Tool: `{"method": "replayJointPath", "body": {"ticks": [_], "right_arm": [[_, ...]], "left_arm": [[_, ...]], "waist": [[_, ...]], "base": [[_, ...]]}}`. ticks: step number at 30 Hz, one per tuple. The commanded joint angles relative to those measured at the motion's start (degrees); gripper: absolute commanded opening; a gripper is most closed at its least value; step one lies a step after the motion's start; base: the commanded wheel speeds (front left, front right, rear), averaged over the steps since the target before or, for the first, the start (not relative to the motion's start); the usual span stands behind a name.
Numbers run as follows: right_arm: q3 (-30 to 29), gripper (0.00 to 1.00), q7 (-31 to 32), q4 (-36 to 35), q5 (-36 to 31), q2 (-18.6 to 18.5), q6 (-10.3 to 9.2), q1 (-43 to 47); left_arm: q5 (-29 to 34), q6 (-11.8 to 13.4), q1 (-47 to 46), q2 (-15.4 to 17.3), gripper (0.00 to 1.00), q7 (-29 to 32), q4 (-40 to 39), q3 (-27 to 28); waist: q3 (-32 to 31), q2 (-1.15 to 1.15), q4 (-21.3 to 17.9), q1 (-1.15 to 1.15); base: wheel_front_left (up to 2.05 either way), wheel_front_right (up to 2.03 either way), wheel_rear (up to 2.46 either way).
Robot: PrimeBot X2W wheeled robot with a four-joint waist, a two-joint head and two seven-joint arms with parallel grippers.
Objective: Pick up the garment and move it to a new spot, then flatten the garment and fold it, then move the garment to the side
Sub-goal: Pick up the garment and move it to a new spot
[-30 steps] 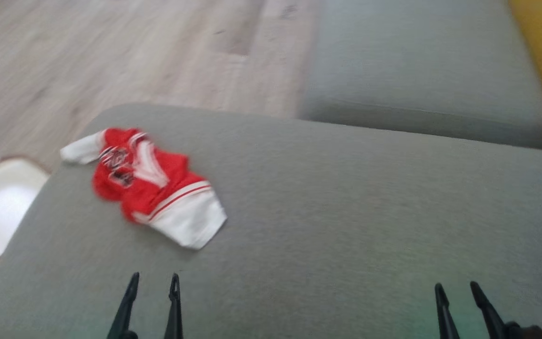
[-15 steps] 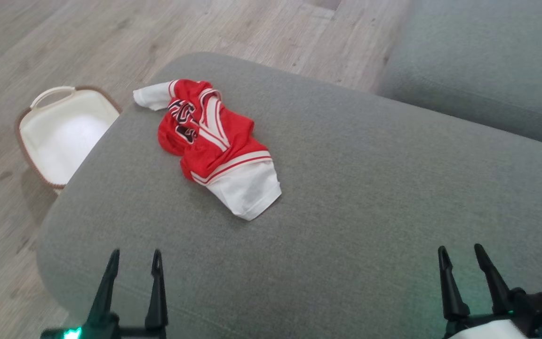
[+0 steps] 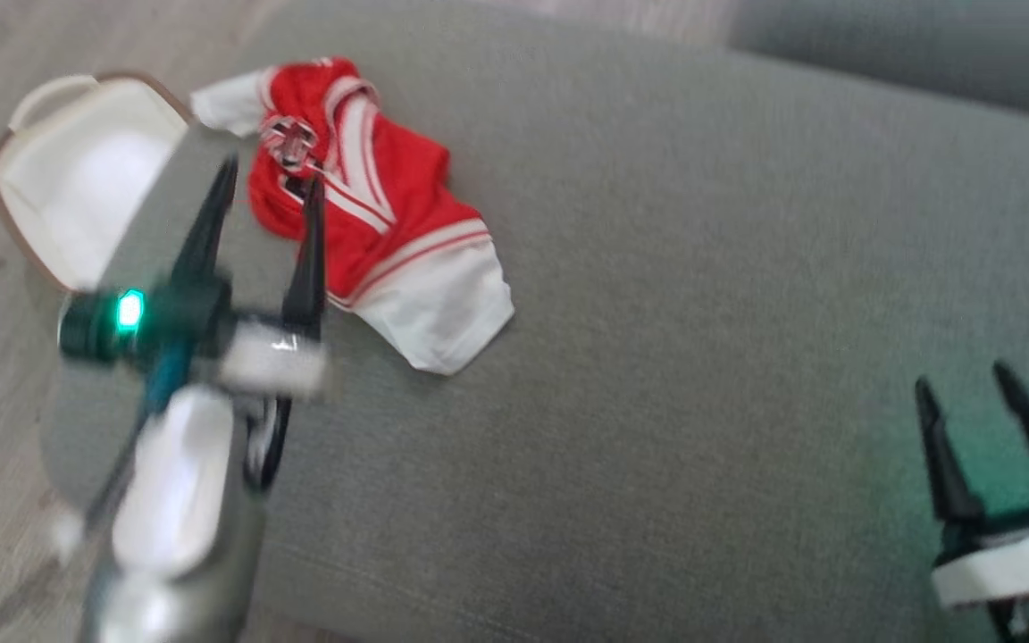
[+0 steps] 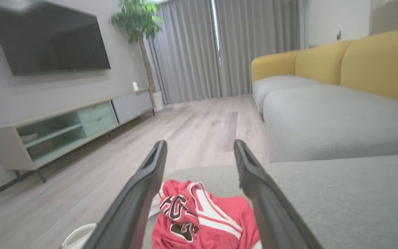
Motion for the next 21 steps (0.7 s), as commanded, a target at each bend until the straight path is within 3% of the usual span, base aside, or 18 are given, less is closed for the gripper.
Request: {"method": "replayJointPath", "body": {"ticks": [1,2,8,15,16,17,21], "right_arm": [[0.83,1.00,-0.63,-2.21,0.31,-2.52,0.37,-2.27],[0.98,1.00,-0.63,-2.45,0.70,-4.06,0.37,-3.35],[1.56,1.00,-0.63,-3.43,1.45,-7.16,0.37,-6.36],[1.21,1.00,-0.63,-3.56,1.85,-8.49,0.37,-7.41],[1.21,1.00,-0.63,-3.55,1.87,-8.50,0.37,-7.50],[1.15,1.00,-0.63,-3.49,1.90,-8.42,0.37,-7.57],[1.16,1.00,-0.63,-2.68,1.82,-7.11,0.37,-7.48]], "left_arm": [[0.59,-0.05,-4.85,1.19,1.00,2.08,1.40,1.57],[0.20,-0.70,-9.86,1.00,1.00,6.15,7.51,1.22],[-3.16,-1.65,-19.46,-0.13,1.00,14.75,24.04,1.87],[-4.46,-0.96,-23.48,-0.54,1.00,14.34,36.80,2.18],[-4.25,-0.67,-23.97,-0.30,0.30,13.31,38.22,2.05],[-4.05,-0.37,-24.42,-0.04,0.00,12.01,39.39,1.95],[-3.90,0.42,-25.91,0.90,0.00,2.56,40.97,2.09]], "waist": [[5.25,0.00,-2.84,-0.02],[6.79,0.00,-3.68,-0.02],[11.14,0.00,-6.65,-0.02],[13.29,0.00,-8.65,-0.02],[13.30,0.00,-8.95,-0.02],[13.18,0.00,-9.18,-0.02],[10.54,0.00,-9.84,-0.02]], "base": [[0.00,0.00,0.00],[0.00,0.00,0.00],[0.00,0.00,0.00],[0.00,0.00,0.00],[0.00,0.00,0.00],[0.00,0.00,0.00],[0.00,0.00,0.00]]}}
